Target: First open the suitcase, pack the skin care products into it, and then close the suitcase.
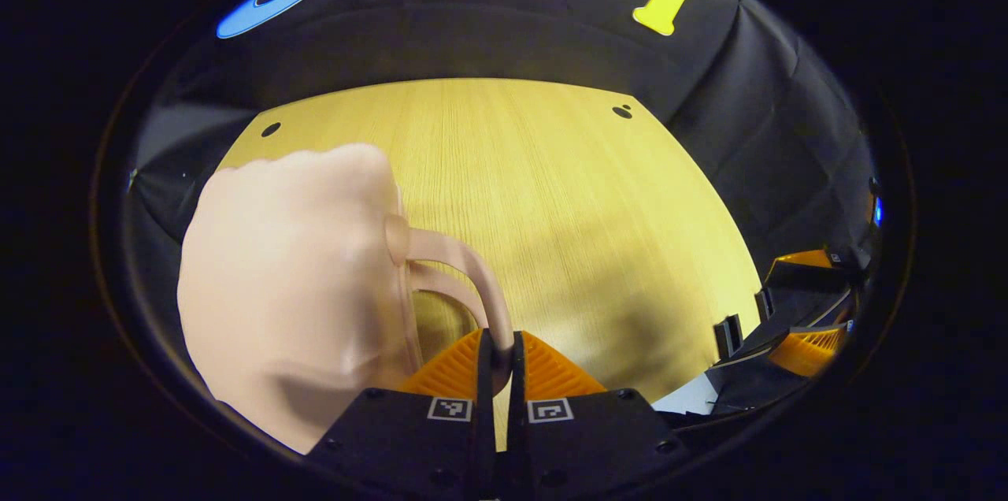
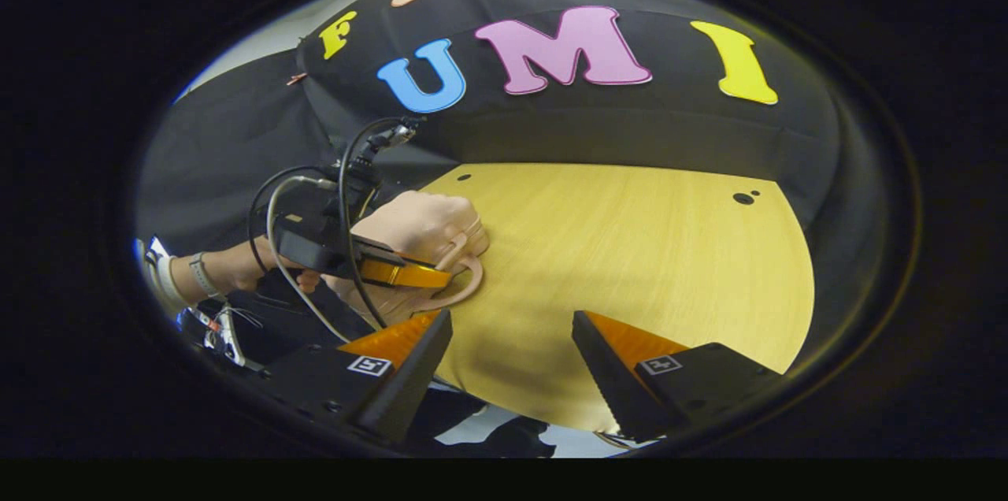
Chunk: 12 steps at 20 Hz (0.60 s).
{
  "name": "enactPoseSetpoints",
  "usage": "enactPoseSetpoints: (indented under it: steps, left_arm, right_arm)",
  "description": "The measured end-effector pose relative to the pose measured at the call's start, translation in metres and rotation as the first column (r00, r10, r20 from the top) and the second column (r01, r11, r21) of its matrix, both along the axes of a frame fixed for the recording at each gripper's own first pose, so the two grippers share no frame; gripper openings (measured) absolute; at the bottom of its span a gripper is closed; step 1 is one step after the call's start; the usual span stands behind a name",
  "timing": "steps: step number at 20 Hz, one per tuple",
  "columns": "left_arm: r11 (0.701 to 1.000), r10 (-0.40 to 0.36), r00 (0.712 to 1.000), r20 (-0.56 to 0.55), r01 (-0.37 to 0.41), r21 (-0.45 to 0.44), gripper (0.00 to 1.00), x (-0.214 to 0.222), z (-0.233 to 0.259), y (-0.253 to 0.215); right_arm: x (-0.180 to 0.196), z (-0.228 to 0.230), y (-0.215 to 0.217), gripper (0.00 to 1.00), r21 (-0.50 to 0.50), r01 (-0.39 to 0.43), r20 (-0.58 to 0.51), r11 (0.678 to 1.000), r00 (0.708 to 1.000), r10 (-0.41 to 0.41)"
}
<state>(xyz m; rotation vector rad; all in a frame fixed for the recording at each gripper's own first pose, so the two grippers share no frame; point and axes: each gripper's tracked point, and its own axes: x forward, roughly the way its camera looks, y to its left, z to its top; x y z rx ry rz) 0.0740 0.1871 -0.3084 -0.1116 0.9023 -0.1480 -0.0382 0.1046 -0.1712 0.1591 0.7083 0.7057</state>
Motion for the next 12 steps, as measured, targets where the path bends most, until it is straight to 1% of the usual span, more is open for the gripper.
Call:
enactPoseSetpoints:
  steps: [3, 5, 6, 7, 8, 9, 10, 11, 12]
  left_arm:
    - [1.0, -0.015, 1.0, 0.009, 0.015, 0.016, 0.14, 0.002, 0.002, -0.001]
    - [1.0, -0.013, 0.999, 0.032, 0.012, 0.019, 0.17, 0.003, 0.006, 0.002]
    - [1.0, -0.002, 0.999, 0.037, 0.002, 0.012, 0.22, 0.002, 0.006, 0.002]
    - [1.0, 0.008, 0.999, 0.046, -0.008, -0.018, 0.28, 0.0, 0.009, 0.0]
    - [0.998, 0.022, 0.997, 0.07, -0.018, -0.066, 0.35, -0.002, 0.017, -0.005]
    - [0.992, 0.035, 0.995, 0.097, -0.023, -0.125, 0.35, -0.005, 0.025, -0.011]
    - [0.985, 0.048, 0.99, 0.132, -0.025, -0.17, 0.56, -0.007, 0.036, -0.011]
    - [0.981, 0.057, 0.983, 0.177, -0.023, -0.192, 0.59, -0.007, 0.049, -0.008]
    - [0.981, 0.062, 0.972, 0.227, -0.017, -0.193, 0.65, -0.008, 0.062, -0.005]
  right_arm:
    - [0.005, 0.005, -0.005, 0.97, -0.002, 0.051, 0.003, 0.999, 0.999, -0.051]
    - [0.006, 0.008, -0.004, 0.97, -0.002, 0.058, 0.006, 0.998, 0.998, -0.058]
    - [0.008, 0.01, -0.005, 0.97, -0.018, 0.059, 0.02, 0.998, 0.998, -0.059]
    - [0.011, 0.012, -0.006, 0.97, -0.036, 0.064, 0.036, 0.997, 0.997, -0.063]
    - [0.013, 0.014, -0.005, 0.97, -0.046, 0.072, 0.046, 0.996, 0.996, -0.07]
    - [0.014, 0.016, -0.002, 0.97, -0.045, 0.08, 0.051, 0.996, 0.996, -0.078]
    - [0.016, 0.02, 0.001, 0.97, -0.041, 0.088, 0.055, 0.995, 0.995, -0.086]
    - [0.018, 0.023, 0.006, 0.97, -0.038, 0.1, 0.062, 0.994, 0.993, -0.097]
    - [0.021, 0.028, 0.011, 0.97, -0.036, 0.113, 0.073, 0.993, 0.991, -0.11]
